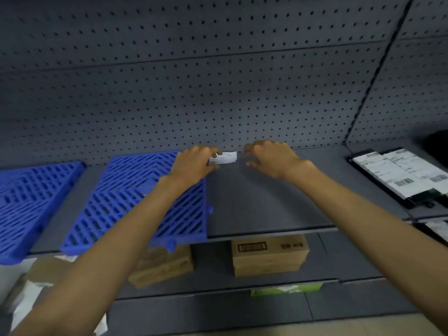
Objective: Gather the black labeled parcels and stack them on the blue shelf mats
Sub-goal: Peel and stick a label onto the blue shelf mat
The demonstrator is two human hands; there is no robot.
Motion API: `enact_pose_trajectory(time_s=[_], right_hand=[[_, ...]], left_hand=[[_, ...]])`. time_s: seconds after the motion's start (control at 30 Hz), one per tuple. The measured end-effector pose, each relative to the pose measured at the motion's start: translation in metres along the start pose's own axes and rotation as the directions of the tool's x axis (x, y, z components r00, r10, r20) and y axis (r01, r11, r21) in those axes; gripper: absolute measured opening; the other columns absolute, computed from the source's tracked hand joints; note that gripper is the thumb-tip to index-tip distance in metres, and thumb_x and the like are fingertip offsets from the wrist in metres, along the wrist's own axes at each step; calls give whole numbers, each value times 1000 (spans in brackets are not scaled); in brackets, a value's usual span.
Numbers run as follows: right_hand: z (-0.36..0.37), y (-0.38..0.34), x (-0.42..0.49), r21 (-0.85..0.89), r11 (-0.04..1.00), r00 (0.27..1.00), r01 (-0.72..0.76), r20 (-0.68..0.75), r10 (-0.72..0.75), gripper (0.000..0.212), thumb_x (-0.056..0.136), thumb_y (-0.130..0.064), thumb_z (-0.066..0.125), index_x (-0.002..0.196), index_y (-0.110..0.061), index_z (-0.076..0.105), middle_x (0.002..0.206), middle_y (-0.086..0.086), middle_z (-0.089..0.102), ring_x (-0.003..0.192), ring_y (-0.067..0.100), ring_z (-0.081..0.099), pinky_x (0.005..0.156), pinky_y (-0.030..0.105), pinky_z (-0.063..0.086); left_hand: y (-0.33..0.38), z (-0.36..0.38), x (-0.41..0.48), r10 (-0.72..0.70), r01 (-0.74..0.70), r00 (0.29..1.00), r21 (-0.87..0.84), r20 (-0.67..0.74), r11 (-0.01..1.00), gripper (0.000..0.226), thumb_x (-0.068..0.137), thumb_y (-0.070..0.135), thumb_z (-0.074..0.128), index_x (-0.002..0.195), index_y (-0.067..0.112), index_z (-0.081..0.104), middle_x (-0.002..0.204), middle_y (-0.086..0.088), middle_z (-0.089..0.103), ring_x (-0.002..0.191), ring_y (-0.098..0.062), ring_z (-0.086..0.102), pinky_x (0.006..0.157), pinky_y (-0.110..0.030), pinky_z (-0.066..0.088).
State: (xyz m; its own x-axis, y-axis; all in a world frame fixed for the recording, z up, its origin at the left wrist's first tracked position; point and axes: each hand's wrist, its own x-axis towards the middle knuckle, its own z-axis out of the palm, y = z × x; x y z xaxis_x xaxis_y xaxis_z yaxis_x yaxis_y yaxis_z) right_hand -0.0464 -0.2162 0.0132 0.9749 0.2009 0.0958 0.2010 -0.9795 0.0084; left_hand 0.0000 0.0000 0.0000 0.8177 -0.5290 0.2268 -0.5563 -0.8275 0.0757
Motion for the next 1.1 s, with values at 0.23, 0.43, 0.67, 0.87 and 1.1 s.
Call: enact_pose_trajectory(time_s=[0.23, 0.43, 0.67, 0.87, 1.1], right_hand=[[41, -9, 42, -25, 1000, 997, -15, 75, 17, 43, 98, -22, 50, 140, -17, 47, 134, 9, 56, 118, 32, 54, 89, 44, 49], [72, -19, 67, -62, 998, 1000, -11, 25, 13, 46, 99, -8, 45, 144, -17, 42, 139, 7, 53, 124, 29, 51, 96, 45, 48], [74, -19, 76, -165, 985, 995, -48, -96, 32, 25, 95, -18, 50, 116, -21, 64, 104, 10, 69, 93, 32, 67, 66, 35, 44], [61, -18, 75, -191, 977, 990, -92, -120, 70, 20, 91, -24, 56, 103, -24, 71, 94, 10, 70, 88, 33, 67, 62, 30, 34], [61, -7, 61, -158, 978, 988, -137, -91, 124, 25, 93, -20, 58, 111, -33, 68, 101, 4, 69, 96, 29, 66, 66, 31, 37]], left_hand=[[-20, 35, 43, -43, 35, 991, 63, 128, 997, 47, 92, 30, 66, 138, 25, 56, 130, -7, 65, 116, -29, 62, 94, -42, 51], [-45, 54, 63, 90, -95, 991, 44, 100, 995, 38, 94, 17, 61, 133, 22, 61, 119, -9, 70, 104, -29, 66, 82, -42, 56], [-50, 58, 75, 154, -156, 985, 18, 72, 988, 31, 93, 19, 63, 124, 21, 66, 105, -4, 75, 95, -24, 69, 78, -42, 58], [-52, 63, 76, 194, -188, 979, -87, 60, 978, 41, 86, 33, 74, 125, 21, 68, 110, 2, 75, 99, -16, 70, 80, -33, 58], [-46, 64, 77, 218, -210, 974, -118, 57, 971, 44, 85, 44, 71, 124, 23, 68, 112, 6, 74, 101, -15, 69, 82, -36, 57]])
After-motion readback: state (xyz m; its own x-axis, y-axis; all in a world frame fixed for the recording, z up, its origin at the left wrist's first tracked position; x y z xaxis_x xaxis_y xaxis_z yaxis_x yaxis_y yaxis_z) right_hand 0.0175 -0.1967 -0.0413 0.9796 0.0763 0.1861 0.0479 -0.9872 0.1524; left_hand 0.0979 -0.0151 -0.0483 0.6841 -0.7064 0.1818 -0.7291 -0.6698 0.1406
